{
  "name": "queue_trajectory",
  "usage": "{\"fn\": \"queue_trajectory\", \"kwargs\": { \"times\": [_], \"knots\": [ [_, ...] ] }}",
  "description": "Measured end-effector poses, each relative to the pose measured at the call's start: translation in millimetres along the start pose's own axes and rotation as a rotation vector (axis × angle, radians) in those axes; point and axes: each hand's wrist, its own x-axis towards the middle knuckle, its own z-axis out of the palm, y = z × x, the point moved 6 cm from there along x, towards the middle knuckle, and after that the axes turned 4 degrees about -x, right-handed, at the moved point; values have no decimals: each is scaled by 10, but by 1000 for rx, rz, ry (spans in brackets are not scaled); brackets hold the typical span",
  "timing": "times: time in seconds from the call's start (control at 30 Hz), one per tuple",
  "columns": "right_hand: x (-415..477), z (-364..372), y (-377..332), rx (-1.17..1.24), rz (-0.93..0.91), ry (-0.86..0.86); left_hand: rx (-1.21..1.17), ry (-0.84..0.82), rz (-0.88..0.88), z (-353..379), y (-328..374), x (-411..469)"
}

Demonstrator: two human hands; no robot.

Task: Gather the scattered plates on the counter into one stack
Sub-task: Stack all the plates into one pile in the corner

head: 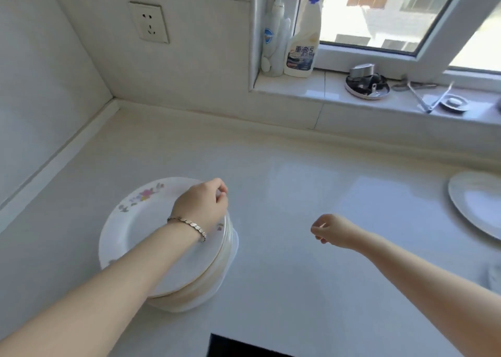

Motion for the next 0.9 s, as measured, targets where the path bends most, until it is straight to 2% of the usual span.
{"fn": "queue_trajectory", "kwargs": {
  "times": [0.17, 0.3, 0.6, 0.7, 0.83, 0.9],
  "knots": [
    [-273, -344, 1230, 58, 150, 106, 80, -347, 98, 1101, 851, -6],
    [-598, -696, 2176, 122, 246, 202, 127, -483, 112, 1814, 1446, -95],
    [-943, -1438, 4301, 51, 449, 347, 176, -551, 92, 2977, 2488, -287],
    [-897, -1643, 4766, -30, 484, 350, 168, -548, 54, 3175, 2626, -389],
    [-700, -1738, 5165, 1, 529, 309, 201, -543, 5, 3308, 2684, -494],
    [-607, -1750, 5264, 8, 547, 343, 208, -540, -24, 3316, 2668, -509]
  ]
}}
